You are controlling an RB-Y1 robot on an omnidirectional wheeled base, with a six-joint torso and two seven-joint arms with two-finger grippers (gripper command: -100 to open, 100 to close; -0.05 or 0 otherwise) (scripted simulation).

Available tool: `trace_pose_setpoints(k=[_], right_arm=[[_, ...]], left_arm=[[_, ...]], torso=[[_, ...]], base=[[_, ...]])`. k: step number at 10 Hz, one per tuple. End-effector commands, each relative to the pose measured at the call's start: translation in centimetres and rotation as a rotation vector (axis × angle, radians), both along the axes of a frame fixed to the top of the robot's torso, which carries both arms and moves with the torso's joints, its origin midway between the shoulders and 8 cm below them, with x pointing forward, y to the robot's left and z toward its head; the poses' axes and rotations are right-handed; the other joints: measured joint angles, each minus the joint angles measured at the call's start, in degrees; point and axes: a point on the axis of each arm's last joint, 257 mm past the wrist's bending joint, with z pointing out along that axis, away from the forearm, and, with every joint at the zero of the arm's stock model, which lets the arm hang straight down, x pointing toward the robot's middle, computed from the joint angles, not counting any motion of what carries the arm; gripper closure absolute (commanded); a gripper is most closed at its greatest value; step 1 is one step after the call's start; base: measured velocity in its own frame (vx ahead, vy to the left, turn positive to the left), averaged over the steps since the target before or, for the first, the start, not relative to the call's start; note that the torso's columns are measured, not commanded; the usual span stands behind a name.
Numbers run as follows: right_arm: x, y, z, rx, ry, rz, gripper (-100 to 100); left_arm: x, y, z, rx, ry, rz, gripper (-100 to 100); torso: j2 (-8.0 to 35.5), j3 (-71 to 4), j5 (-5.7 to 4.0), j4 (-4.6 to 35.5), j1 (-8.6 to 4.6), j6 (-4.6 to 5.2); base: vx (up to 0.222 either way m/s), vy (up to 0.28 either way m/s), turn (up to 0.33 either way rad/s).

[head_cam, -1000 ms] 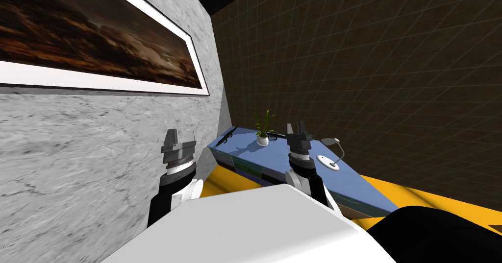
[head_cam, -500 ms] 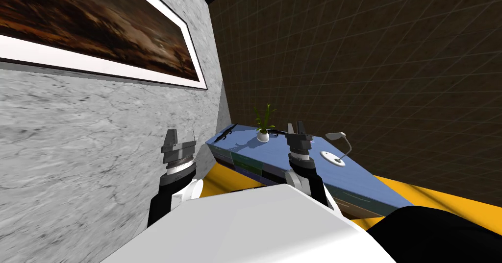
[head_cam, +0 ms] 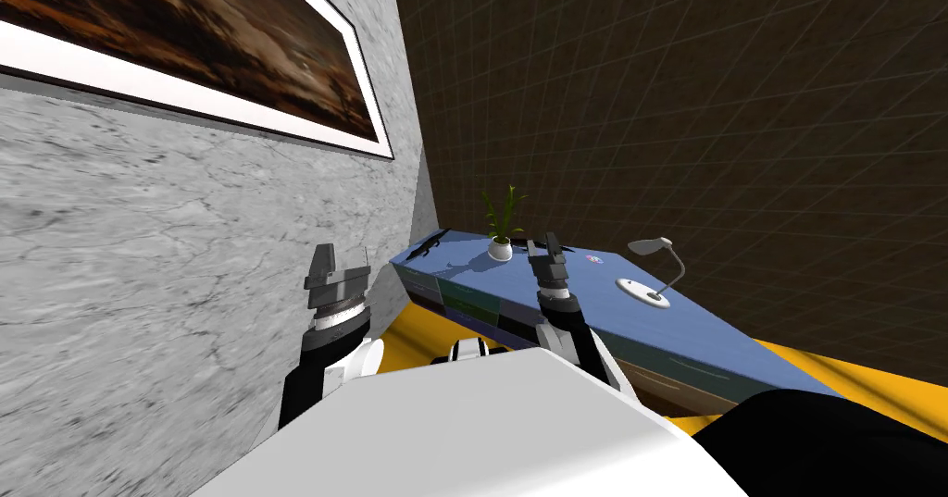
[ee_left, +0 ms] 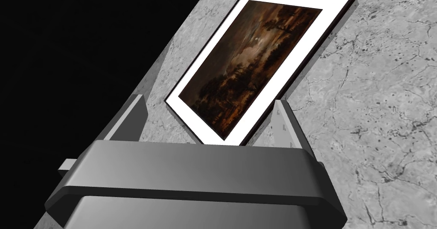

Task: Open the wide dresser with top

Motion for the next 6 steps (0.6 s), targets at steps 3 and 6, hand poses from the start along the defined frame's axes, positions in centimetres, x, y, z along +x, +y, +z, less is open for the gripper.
trace_pose_setpoints(k=[3, 6], right_arm=[[4.0, 0.6, -7.8, -0.135, 0.253, -0.041, -100], [6.1, 0.6, -13.2, -0.206, 0.408, -0.071, -100]], left_arm=[[0.0, 0.0, 0.0, 0.0, 0.0, 0.0, 0], [0.0, 0.0, 0.0, 0.0, 0.0, 0.0, 0]], torso=[[0.0, -0.1, -0.04, 0.0, -0.17, 0.02], [0.0, -0.1, -0.03, 0.1, -0.13, 0.03]], base=[[-0.029, 0.072, 0.06], [-0.033, 0.073, 0.066]])
